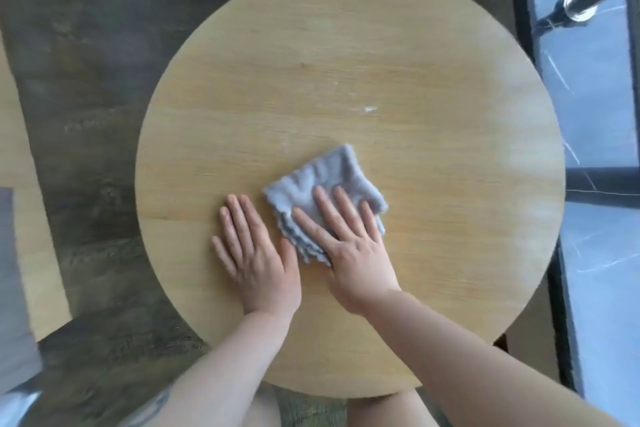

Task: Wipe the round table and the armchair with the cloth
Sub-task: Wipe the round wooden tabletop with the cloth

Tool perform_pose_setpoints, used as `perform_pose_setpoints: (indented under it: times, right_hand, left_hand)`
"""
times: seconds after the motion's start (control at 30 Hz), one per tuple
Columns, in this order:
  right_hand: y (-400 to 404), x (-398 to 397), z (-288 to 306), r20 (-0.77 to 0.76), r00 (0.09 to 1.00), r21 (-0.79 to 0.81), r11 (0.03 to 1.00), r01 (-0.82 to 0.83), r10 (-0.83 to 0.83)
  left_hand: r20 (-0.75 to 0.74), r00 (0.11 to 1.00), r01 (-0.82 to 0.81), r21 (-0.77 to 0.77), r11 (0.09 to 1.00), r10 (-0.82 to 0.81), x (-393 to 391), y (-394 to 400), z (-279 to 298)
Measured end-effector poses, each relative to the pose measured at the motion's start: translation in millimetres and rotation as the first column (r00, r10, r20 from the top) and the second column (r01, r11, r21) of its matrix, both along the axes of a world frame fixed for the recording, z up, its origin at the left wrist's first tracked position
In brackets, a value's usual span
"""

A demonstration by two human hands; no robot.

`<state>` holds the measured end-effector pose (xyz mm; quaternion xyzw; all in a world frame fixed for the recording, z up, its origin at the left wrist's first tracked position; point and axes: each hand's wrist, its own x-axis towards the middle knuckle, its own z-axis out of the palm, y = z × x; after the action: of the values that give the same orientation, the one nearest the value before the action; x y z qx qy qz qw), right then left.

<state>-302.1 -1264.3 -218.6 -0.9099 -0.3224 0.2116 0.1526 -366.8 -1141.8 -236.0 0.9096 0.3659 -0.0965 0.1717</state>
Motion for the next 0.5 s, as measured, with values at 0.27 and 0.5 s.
perform_pose_setpoints:
  times: [0.27,0.5]
  right_hand:
    - [60,-27,9,-0.024,0.899,-0.125,0.894,0.431,-0.437]
    - [76,26,-5,0.078,0.806,-0.153,0.792,0.591,-0.587]
  left_hand:
    - [-0.015,0.998,0.069,0.028,0.997,-0.069,-28,55,-1]
    - [-0.005,0.993,0.119,0.052,0.992,-0.119,-36,94,-4]
